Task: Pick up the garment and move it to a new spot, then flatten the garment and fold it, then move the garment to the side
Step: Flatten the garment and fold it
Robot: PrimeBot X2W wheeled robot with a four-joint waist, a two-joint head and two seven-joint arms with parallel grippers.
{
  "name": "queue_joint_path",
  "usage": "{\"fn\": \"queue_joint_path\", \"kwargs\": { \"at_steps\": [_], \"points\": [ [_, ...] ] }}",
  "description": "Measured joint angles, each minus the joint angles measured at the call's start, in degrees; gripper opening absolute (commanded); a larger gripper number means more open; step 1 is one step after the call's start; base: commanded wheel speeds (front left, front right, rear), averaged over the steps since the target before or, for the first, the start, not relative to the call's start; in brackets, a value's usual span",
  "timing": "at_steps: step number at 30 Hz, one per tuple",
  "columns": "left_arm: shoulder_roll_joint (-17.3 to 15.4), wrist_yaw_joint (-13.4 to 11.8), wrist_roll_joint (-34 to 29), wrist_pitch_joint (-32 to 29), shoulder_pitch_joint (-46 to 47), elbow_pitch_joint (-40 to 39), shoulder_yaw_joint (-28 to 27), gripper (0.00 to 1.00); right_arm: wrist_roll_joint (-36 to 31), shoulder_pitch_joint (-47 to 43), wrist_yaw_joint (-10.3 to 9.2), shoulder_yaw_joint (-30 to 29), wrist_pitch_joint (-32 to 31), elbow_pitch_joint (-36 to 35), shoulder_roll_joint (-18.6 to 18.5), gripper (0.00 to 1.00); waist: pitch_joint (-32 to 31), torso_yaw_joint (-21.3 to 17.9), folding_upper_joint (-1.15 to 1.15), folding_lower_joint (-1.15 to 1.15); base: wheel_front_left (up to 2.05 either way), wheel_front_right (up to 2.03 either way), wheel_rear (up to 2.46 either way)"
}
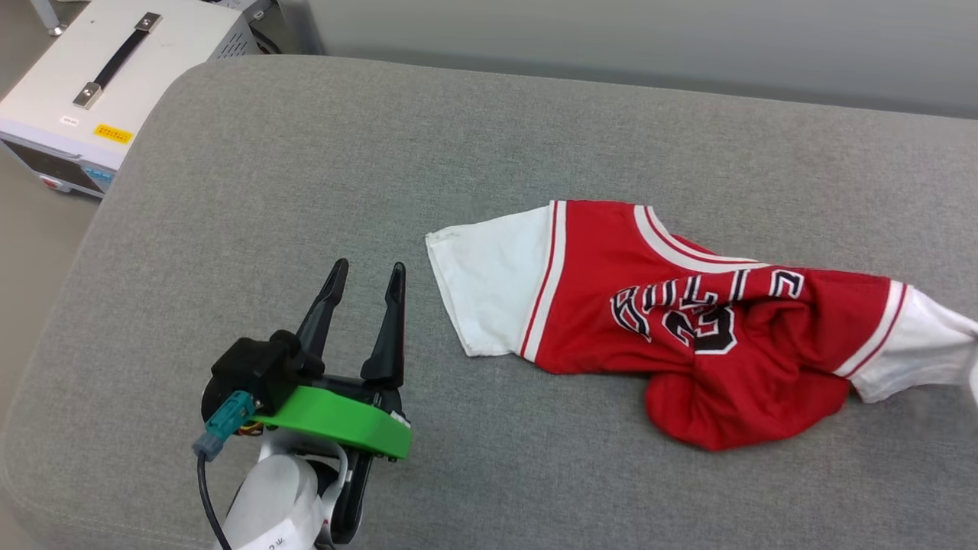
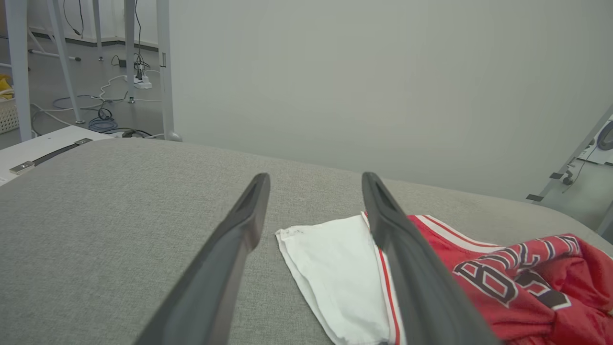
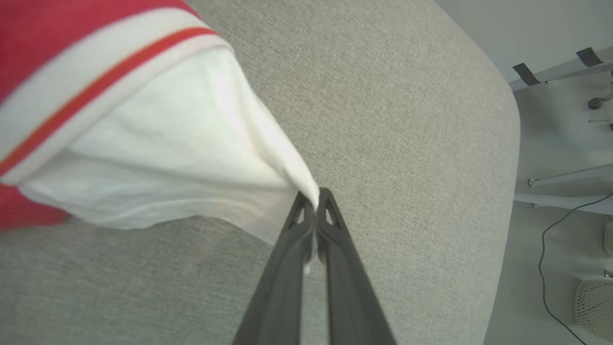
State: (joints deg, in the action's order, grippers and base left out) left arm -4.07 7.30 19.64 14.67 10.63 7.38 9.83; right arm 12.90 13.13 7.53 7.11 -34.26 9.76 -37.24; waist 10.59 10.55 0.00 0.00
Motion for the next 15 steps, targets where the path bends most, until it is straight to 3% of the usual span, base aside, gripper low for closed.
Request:
{"fn": "queue_joint_path", "kwargs": {
  "at_steps": [8,14,15],
  "points": [
    [-0.2,0.0,0.1,0.0,1.1,-0.3,1.0,1.00,-1.3,6.9,0.01,0.4,5.7,7.6,-8.6,0.00,3.2,0.6,0.00,0.00,0.00,0.00,0.00],
    [-0.3,0.0,0.1,0.0,2.2,-0.3,1.3,1.00,-1.9,12.6,0.01,1.6,8.6,16.9,-8.5,0.00,5.6,1.9,0.00,0.00,0.00,0.00,0.00],
    [-0.3,0.0,0.1,0.0,2.4,-0.3,1.3,1.00,-2.3,13.5,0.01,1.8,9.4,18.5,-8.2,0.46,5.9,2.2,0.00,0.00,0.00,0.00,0.00]
  ]
}}
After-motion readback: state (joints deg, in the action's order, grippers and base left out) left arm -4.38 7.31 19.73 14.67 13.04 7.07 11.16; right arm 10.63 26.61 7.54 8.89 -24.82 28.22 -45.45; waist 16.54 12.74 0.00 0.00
